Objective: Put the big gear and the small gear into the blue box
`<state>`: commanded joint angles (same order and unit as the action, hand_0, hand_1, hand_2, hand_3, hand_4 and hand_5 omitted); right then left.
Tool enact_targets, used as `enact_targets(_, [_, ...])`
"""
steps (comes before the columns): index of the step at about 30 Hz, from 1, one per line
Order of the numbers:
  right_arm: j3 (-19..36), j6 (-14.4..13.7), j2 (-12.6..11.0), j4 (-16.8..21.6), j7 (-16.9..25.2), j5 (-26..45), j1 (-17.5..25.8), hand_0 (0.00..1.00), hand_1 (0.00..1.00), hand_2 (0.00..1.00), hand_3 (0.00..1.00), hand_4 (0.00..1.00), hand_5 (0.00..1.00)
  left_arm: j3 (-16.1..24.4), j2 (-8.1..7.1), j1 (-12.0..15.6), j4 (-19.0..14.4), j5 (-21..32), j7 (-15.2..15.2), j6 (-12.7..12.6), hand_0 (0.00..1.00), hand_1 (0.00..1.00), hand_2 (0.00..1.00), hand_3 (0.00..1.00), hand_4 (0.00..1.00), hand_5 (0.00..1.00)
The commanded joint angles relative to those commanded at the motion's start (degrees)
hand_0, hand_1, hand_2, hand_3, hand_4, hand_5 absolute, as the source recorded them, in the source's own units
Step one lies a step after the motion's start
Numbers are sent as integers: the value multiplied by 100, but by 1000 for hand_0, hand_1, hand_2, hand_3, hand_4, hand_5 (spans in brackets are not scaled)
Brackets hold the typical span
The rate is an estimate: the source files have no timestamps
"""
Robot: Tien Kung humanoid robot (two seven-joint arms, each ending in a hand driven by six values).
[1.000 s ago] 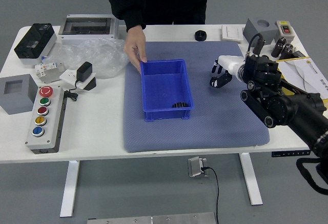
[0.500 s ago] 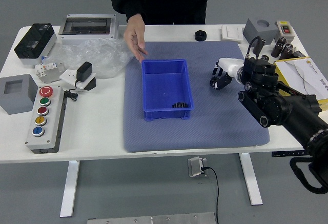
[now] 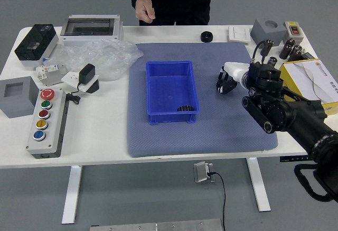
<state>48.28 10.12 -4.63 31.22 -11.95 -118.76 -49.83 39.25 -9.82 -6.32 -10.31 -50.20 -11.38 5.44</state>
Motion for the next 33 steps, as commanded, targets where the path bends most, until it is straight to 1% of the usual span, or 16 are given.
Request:
enact_targets(1, [2,-15,4,-3,-1,-9,4,536,515,629,650,647,228,4,0,1,0,-5,-2,0,824,833,834,825,522,99])
enact_targets(2, [5,-33,9,-7,-4,-19,7,561,477,573,616,587,219,8,-1,3,0,-8,-3,0,824,834,834,825,521,100])
enact_targets(7, [13,-111,23,-12,-18,-62,17,561,477,573,616,587,219,11,-2,2,0,-10,-2,0,824,834,834,825,521,100])
enact_targets(8, [13,-127,26,-12,-24,-72,18,569,442,509,568,634,82,12,-2,2,0,-10,-2,0,824,834,834,825,522,100])
enact_targets(13, [11,-165,35,-20,-42,-113,24,569,442,509,568,634,82,13,-1,-1,0,-8,0,0,824,834,834,825,522,100])
enact_targets(14, [10,-168,36,-22,-43,-119,25,566,425,487,546,667,32,11,0,-1,0,-5,0,0,824,834,834,825,521,100])
enact_targets(18, [4,-173,38,-26,-49,-120,30,566,425,487,546,667,32,16,2,-1,0,-11,1,0,824,834,834,825,521,100])
enact_targets(19, [3,-173,37,-25,-50,-117,30,563,410,469,519,694,47,21,3,0,0,-16,0,1,824,834,834,825,521,100])
enact_targets(24, [-2,-186,10,2,-58,-100,33,563,410,469,519,694,47,42,1,1,0,-34,-2,1,824,834,834,825,521,100])
enact_targets(25, [-1,-190,-5,14,-61,-97,31,563,410,469,519,694,47,47,-1,1,0,-37,-3,1,824,834,834,825,521,100])
enact_targets(26, [0,-194,-19,27,-65,-93,29,551,401,457,504,720,77,51,-2,1,0,-39,-3,0,824,834,833,825,521,100])
enact_targets(31, [12,-212,-115,123,-81,-75,11,551,401,457,504,720,77,63,-11,1,0,-38,-2,-1,824,834,833,825,521,100])
enact_targets(33, [17,-209,-169,177,-91,-68,2,556,399,453,499,704,65,62,-14,0,0,-30,1,-2,824,834,833,825,522,100])
